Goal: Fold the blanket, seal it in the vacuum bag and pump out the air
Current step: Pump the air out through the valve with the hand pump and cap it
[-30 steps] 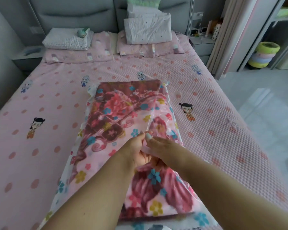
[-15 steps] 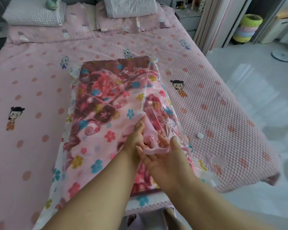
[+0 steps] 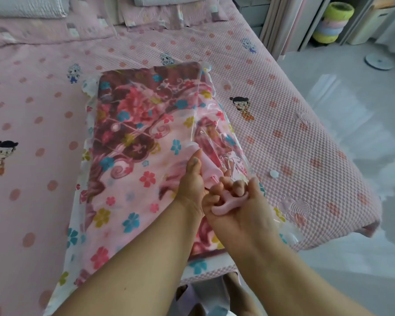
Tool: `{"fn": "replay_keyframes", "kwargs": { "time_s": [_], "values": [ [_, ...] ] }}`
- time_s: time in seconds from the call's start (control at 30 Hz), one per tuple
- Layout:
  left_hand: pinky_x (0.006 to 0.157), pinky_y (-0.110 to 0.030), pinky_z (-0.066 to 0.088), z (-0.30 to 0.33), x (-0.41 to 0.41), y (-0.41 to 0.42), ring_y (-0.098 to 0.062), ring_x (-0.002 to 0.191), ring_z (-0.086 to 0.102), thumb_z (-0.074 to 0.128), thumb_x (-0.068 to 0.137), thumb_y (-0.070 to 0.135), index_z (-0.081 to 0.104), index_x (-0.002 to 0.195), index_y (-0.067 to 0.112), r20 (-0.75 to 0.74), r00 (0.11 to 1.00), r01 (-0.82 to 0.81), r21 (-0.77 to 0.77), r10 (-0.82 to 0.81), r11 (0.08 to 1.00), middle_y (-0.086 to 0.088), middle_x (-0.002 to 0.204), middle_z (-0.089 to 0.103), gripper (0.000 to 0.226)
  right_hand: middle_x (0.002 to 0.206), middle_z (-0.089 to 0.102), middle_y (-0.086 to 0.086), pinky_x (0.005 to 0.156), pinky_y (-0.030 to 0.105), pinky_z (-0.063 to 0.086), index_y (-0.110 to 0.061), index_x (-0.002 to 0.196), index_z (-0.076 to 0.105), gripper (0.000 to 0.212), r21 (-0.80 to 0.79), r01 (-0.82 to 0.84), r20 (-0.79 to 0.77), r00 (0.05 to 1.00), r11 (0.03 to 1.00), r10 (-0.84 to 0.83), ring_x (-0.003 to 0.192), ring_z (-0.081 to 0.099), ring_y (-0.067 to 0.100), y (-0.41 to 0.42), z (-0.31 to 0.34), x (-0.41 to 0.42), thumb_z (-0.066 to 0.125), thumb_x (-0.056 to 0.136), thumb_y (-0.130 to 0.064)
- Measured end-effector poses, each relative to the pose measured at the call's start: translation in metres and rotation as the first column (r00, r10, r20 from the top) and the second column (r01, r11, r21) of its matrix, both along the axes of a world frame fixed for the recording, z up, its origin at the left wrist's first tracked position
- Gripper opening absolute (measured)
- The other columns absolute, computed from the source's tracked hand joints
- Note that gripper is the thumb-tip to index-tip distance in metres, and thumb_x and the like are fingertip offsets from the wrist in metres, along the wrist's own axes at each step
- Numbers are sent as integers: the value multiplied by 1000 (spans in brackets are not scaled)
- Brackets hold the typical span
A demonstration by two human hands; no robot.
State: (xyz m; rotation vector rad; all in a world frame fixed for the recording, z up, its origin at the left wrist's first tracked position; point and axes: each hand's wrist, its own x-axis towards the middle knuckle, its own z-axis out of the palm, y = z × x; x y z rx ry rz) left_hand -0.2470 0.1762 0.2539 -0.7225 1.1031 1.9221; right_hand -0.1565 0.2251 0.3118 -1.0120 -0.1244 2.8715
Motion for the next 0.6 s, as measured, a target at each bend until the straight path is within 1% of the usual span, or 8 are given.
{"fn": "replay_keyframes", "kwargs": {
  "time_s": [0.07,0.1,0.17,0.27,0.37,0.47,0.53,0.6],
  "values": [
    [43,-20,52,-3,0,-1,-14,34,54,39,96,56,40,142,24,1,1000,-3,60,2,998,-7,48,54,56,56,43,1,49,22,29,-16,49,36,60,68,-19,79,997,998,14,45,37,12,-2,-3,-23,31,98,-52],
    [60,-28,59,-6,1,1,-17,41,57,41,97,52,40,142,30,3,999,-42,93,41,995,-8,50,55,50,53,37,0,50,22,23,-16,50,33,60,87,-20,132,991,996,9,44,30,11,-1,-5,-31,30,98,-51],
    [91,-43,53,-10,-2,3,-24,71,66,43,98,47,44,138,37,-41,996,-75,103,80,992,-16,84,68,41,48,29,-2,47,22,19,-18,49,31,60,74,-30,179,984,997,16,41,22,11,1,-9,-32,32,98,-51],
    [66,-35,59,-10,-9,1,-32,93,65,50,95,47,45,139,25,-53,993,-101,72,105,992,-22,137,50,50,45,27,-4,40,21,23,-17,41,34,64,38,-79,108,991,996,75,37,22,11,0,1,-10,36,94,-52],
    [80,-34,55,-10,-13,0,-29,111,61,55,92,48,49,136,21,-95,994,-60,29,63,998,-14,133,55,53,46,26,-4,41,20,21,-17,42,33,63,48,-40,127,991,998,34,37,21,11,2,8,-25,36,96,-51],
    [104,-43,44,-10,-13,2,-25,101,61,43,99,43,54,131,30,-97,992,-68,62,74,996,-16,114,58,36,49,23,-2,49,23,15,-17,48,29,59,80,9,183,983,997,-23,41,18,11,0,12,-45,34,99,-49],
    [98,-43,49,-10,-14,-1,-29,116,55,43,99,43,53,132,30,-134,988,-67,35,71,997,-15,134,51,37,48,24,-3,44,23,20,-17,45,31,62,69,-46,141,989,997,36,39,20,11,1,13,-29,35,97,-49],
    [68,-33,58,-6,-13,-3,-30,106,58,48,96,44,52,132,30,-188,981,-52,13,54,999,-16,133,52,39,46,26,-3,39,23,25,-17,42,34,64,80,-104,82,992,991,98,38,23,11,1,15,-8,36,95,-51]
  ]
}}
